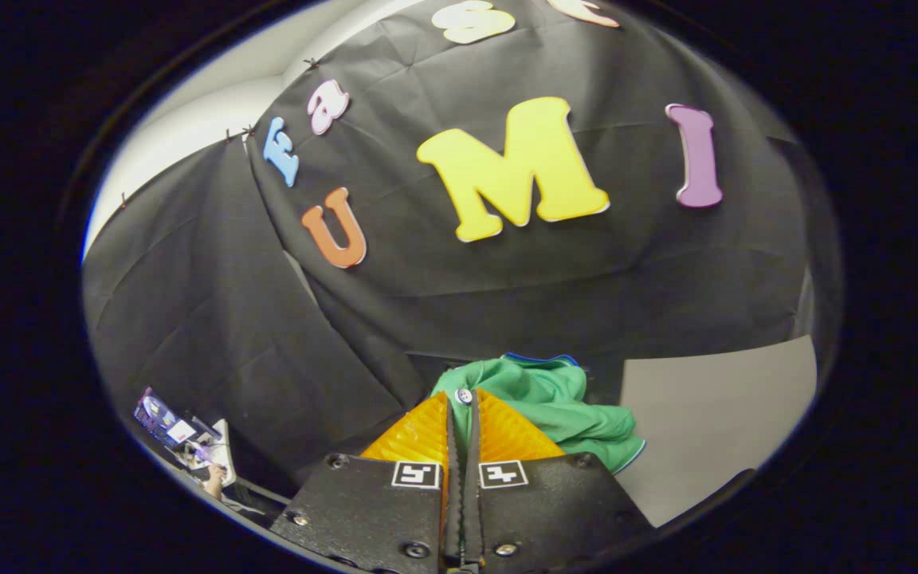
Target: Put the clothes into the washing machine and then close the washing machine lid.
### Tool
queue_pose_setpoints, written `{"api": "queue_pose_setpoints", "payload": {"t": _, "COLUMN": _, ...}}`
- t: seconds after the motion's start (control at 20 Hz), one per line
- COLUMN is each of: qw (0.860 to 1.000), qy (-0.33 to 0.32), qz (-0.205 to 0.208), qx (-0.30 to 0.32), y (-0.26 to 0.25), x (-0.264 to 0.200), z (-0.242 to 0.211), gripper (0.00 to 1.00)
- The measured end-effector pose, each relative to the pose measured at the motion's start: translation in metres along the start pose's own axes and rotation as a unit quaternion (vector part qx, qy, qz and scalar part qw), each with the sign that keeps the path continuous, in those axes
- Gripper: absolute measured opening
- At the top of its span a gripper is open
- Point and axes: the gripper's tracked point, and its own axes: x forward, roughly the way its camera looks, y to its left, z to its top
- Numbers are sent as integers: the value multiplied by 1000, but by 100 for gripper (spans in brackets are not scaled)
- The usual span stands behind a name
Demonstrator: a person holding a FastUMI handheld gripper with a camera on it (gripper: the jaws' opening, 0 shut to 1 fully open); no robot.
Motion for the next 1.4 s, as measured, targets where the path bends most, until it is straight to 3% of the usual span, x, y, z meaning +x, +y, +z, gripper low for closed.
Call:
{"api": "queue_pose_setpoints", "payload": {"t": 0.4, "qw": 998, "qy": 38, "qz": 37, "qx": -18, "y": 45, "x": 79, "z": -18, "gripper": 5}}
{"api": "queue_pose_setpoints", "payload": {"t": 1.05, "qw": 993, "qy": 116, "qz": -13, "qx": -11, "y": 47, "x": 202, "z": -90, "gripper": 5}}
{"api": "queue_pose_setpoints", "payload": {"t": 1.4, "qw": 991, "qy": 126, "qz": -53, "qx": 9, "y": 12, "x": 239, "z": -137, "gripper": 5}}
